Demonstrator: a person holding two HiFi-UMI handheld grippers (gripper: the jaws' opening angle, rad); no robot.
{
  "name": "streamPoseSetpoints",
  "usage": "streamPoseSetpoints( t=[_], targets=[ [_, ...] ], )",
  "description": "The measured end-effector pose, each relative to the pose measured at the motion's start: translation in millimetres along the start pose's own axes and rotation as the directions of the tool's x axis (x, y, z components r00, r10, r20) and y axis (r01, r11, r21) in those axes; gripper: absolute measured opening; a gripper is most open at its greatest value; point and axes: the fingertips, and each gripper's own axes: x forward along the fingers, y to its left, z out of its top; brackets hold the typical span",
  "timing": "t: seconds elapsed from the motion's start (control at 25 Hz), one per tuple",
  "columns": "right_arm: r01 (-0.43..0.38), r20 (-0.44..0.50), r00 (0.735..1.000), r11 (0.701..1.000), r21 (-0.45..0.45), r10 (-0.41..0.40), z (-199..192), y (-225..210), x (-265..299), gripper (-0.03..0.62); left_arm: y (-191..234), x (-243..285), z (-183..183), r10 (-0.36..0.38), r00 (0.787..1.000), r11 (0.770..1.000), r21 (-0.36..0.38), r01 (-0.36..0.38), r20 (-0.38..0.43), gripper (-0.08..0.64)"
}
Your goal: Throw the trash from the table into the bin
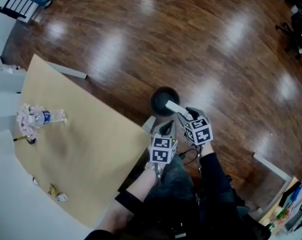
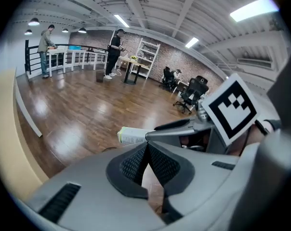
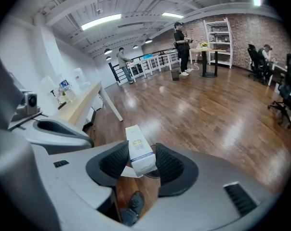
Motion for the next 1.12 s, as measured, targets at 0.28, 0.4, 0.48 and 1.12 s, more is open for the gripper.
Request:
streamPoseSetpoints(
  t=[0.28, 0.4, 0.48, 1.12],
  targets=[
    [0.000, -0.060, 0.998, 1.000, 0.003, 0.000, -39.4, -42.9, 93.3, 0.189, 28.4, 69.8, -52.7, 0.084, 0.994, 0.996, -0.023, -0.086, -0.071, 0.008],
    [-0.008, -0.082, 0.997, 1.000, -0.002, 0.008, -58.9, -54.9, 135.6, 0.189, 46.5, 96.2, -76.2, 0.114, 0.987, 0.992, -0.048, -0.120, -0.109, 0.008],
    [-0.009, -0.103, 0.995, 1.000, 0.006, 0.009, -71.5, -62.3, 160.3, 0.189, 55.8, 107.7, -90.0, 0.132, 0.982, 0.987, -0.069, -0.142, -0.132, 0.008],
    [0.001, -0.167, 0.986, 0.995, 0.098, 0.016, -90.4, -78.2, 226.9, 0.365, 64.1, 129.1, -124.6, 0.124, 0.973, 0.986, -0.084, -0.143, -0.193, 0.008]
  ],
)
